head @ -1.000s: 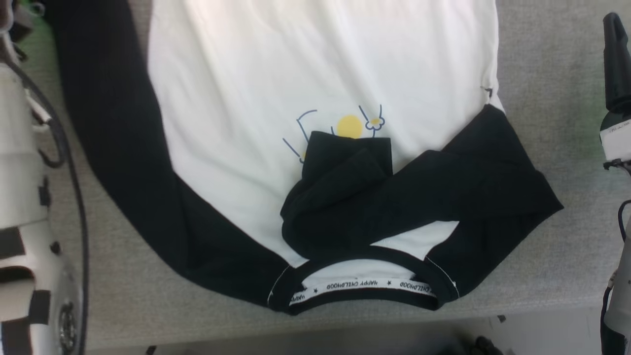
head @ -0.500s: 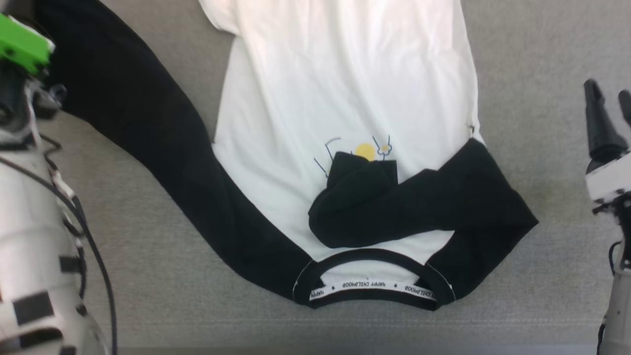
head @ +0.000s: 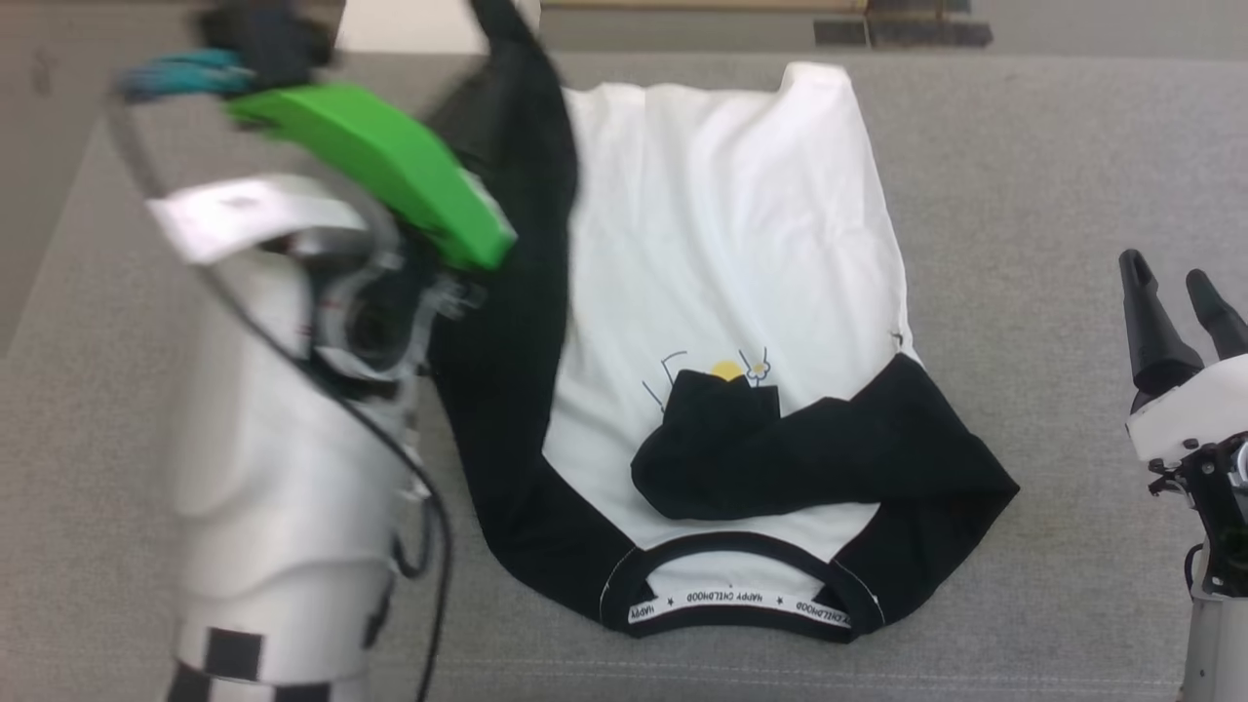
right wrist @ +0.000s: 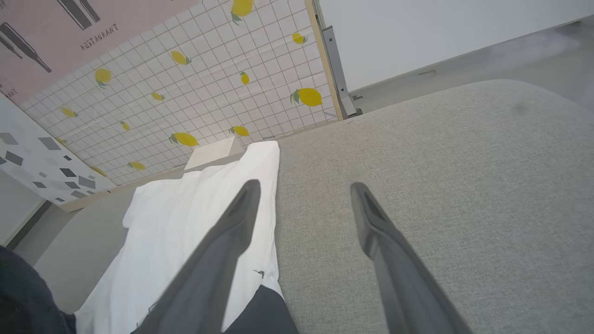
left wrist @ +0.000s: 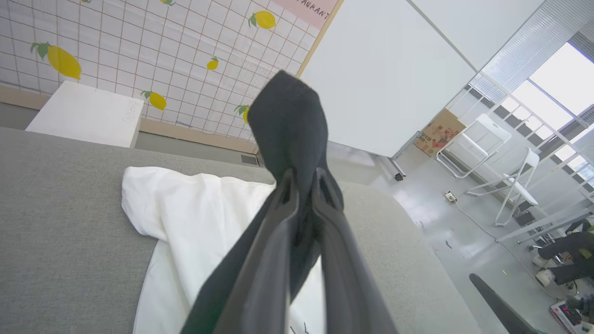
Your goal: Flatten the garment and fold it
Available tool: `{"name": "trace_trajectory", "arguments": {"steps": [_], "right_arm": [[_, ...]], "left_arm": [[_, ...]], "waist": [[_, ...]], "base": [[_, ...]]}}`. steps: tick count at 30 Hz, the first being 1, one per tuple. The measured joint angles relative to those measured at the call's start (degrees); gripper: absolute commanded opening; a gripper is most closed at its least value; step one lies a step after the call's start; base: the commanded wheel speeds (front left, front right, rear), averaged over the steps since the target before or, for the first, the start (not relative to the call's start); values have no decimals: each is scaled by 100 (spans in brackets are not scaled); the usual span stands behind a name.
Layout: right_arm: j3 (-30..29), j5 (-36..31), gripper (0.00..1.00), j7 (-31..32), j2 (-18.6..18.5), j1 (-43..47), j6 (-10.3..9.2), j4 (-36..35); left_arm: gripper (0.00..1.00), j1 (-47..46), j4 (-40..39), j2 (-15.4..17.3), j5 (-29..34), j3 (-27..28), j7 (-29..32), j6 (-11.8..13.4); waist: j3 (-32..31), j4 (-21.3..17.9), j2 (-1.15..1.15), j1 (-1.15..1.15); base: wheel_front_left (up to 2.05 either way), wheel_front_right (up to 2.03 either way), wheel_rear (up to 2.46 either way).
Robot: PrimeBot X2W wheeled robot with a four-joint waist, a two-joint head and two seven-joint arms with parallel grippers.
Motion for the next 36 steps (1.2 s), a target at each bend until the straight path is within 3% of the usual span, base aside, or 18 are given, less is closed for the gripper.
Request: {"name": "trace_trajectory", "arguments": {"steps": [11, 17, 22, 23, 24, 31, 36], "right_arm": [[153, 116, 100, -37, 26, 47, 0, 126], [187, 179, 100, -167, 29, 48, 0, 246], [213, 247, 100, -289, 29, 48, 0, 364], [207, 250, 100, -293, 30, 48, 0, 380], [200, 250, 100, -297, 27, 48, 0, 399], [123, 221, 100, -321, 29, 70, 0, 483], [70, 203, 100, -287, 30, 163, 0, 479]], "left_arm": [[0, 182, 1103, -71, -894, -2952, -367, 185], [0, 113, 2381, -73, -1085, -3878, -443, 293], [0, 35, 3167, -71, -1333, -4232, -544, 323], [32, 7, 3212, -71, -1381, -4276, -549, 321], [100, -32, 3231, -74, -1436, -4299, -570, 313], [100, -404, 3077, -73, -2015, -4252, -644, 192], [100, -682, 2963, -12, -2299, -3624, -1222, 183]], "waist": [[-116, -398, 0, 0], [121, -816, 0, 0], [345, -1037, 0, 0], [360, -1048, 0, 0], [360, -1045, 0, 0], [171, -915, 0, 0], [-64, -715, 0, 0]], "base": [[0, 0, 0], [0, 0, 0], [0, 0, 0], [0, 0, 0], [0, 0, 0], [0, 0, 0], [0, 0, 0]]}}
